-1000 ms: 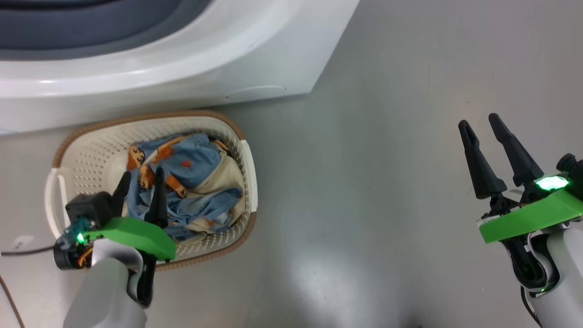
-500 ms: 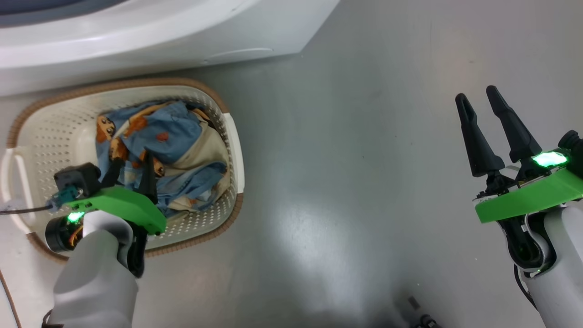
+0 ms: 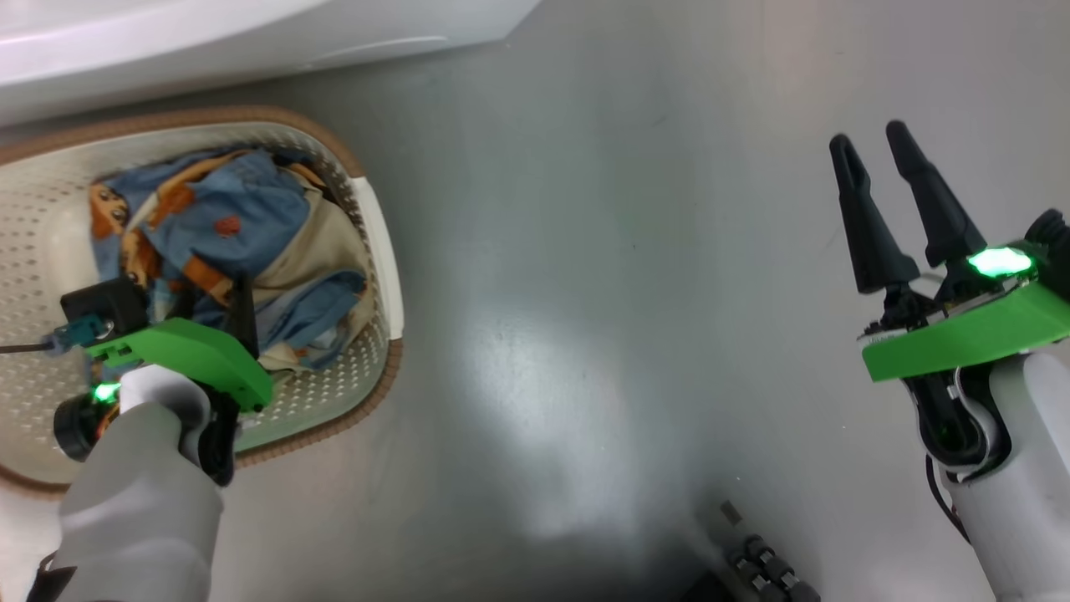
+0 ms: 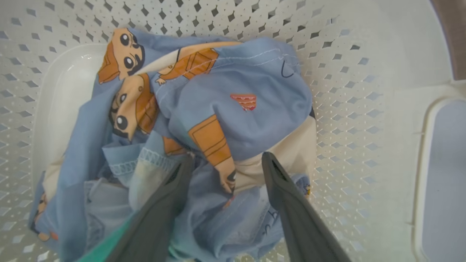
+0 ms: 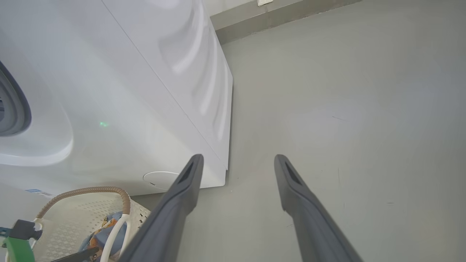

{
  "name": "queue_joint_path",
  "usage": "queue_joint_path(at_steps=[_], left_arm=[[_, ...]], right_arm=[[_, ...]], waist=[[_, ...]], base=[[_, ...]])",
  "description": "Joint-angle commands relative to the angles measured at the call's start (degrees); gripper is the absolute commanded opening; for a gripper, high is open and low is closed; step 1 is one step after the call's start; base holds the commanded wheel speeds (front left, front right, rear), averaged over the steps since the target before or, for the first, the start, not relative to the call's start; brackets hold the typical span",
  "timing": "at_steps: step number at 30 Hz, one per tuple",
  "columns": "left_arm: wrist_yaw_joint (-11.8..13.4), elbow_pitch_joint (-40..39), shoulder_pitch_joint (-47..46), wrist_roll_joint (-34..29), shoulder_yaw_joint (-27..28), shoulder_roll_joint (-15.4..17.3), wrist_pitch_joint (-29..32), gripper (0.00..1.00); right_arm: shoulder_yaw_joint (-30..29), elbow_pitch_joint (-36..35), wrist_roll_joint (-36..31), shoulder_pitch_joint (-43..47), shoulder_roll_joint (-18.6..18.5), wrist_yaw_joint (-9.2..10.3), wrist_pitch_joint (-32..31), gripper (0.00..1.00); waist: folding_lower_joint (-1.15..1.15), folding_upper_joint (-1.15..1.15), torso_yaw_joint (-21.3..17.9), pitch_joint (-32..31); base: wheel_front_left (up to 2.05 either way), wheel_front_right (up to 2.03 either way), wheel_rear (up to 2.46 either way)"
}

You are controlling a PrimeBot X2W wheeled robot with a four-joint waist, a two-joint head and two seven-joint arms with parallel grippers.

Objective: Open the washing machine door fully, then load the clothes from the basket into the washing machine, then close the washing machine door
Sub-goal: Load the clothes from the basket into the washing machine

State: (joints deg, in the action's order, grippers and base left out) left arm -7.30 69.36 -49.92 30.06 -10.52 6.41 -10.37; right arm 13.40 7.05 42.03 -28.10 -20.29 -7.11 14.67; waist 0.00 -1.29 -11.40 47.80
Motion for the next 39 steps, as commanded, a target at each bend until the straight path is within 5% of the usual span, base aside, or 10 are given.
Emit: queue_joint_path(at_steps=[1, 19, 20, 21, 22, 39], left_arm=[[-0.2, 0.5, 0.7, 1.2, 0.5, 2.4, 0.6, 1.0], [-0.2, 3.5, -1.6, 2.9, -4.0, 3.9, 6.9, 1.0], [-0.2, 3.6, -1.5, 3.0, -3.9, 3.9, 6.9, 0.65], [-0.2, 3.7, -1.6, 3.2, -3.9, 3.9, 6.5, 0.1], [-0.2, 3.8, -1.6, 3.3, -3.8, 3.8, 6.1, 0.0], [-0.2, -1.1, 4.2, 8.7, -7.5, 1.7, 0.0, 0.0]], right_arm=[[0.5, -1.5, 0.3, 1.0, -0.4, -0.37, 0.3, 1.0], [1.3, -1.3, 0.0, 0.1, 0.8, -0.37, 0.3, 1.0], [1.3, -1.3, 0.0, 0.1, 0.8, -0.37, 0.3, 1.0], [1.3, -1.3, 0.0, 0.1, 0.8, -0.37, 0.3, 1.0], [1.3, -1.2, 0.0, 0.2, 0.8, -0.37, 0.3, 1.0], [2.0, -0.2, -0.2, 1.5, 0.8, -0.37, 0.3, 1.0]], waist=[[0.0, 0.0, -1.5, 1.9], [0.0, 0.0, -3.1, 3.9], [0.0, 0.0, -3.1, 3.8], [0.0, 0.0, -3.1, 3.7], [0.0, 0.0, -3.0, 3.6], [0.0, 0.0, -0.3, -5.6]], base=[[0.0, 0.0, 0.0], [0.0, 0.0, 0.0], [0.0, 0.0, 0.0], [0.0, 0.0, 0.0], [0.0, 0.0, 0.0], [0.0, 0.0, 0.0]])
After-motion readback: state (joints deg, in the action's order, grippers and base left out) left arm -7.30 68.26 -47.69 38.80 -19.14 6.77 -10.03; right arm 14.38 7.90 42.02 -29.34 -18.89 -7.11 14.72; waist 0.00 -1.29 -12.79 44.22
